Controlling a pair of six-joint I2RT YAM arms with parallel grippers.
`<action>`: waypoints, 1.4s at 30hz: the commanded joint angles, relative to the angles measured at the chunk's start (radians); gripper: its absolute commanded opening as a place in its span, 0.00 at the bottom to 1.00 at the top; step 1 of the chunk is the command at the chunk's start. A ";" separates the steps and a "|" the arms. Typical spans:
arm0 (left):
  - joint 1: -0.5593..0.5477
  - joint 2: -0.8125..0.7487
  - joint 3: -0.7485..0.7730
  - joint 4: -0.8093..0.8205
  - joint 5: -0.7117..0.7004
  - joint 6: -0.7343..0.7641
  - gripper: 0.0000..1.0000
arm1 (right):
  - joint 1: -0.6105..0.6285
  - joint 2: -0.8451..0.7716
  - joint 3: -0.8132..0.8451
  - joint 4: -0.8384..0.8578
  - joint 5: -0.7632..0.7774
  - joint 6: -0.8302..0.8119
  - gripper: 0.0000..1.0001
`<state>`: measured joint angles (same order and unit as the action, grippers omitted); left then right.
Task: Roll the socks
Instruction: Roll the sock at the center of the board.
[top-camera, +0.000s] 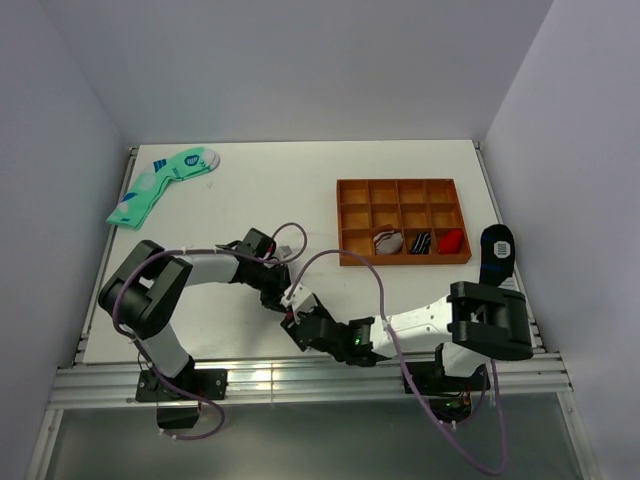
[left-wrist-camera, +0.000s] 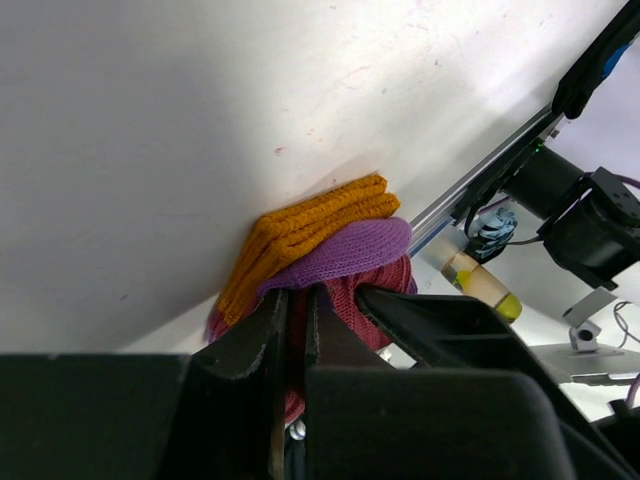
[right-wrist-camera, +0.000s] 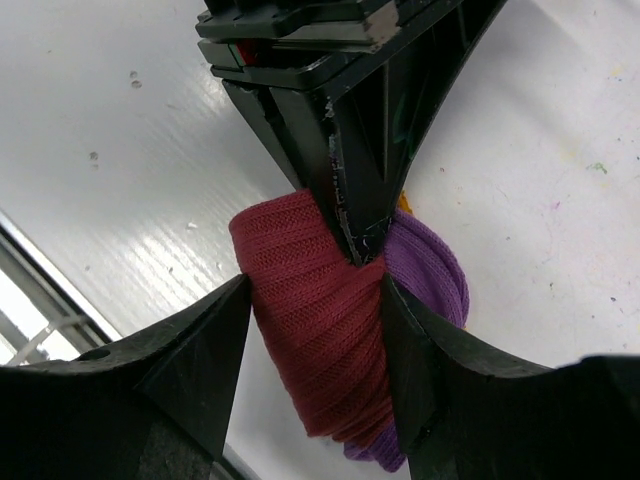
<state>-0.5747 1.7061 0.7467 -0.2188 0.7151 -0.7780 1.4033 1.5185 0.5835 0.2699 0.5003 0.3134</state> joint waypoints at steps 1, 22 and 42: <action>0.029 0.052 -0.004 -0.091 -0.158 0.075 0.00 | 0.025 0.086 0.022 -0.106 -0.016 0.055 0.60; 0.058 0.024 0.005 -0.054 -0.128 0.063 0.04 | -0.021 0.284 0.240 -0.317 -0.134 0.144 0.20; 0.067 -0.178 0.023 -0.021 -0.359 -0.041 0.34 | -0.138 0.384 0.288 -0.324 -0.332 0.320 0.09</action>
<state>-0.5003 1.5814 0.7696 -0.2947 0.4515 -0.7818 1.2739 1.7844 0.9360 0.0460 0.3901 0.5320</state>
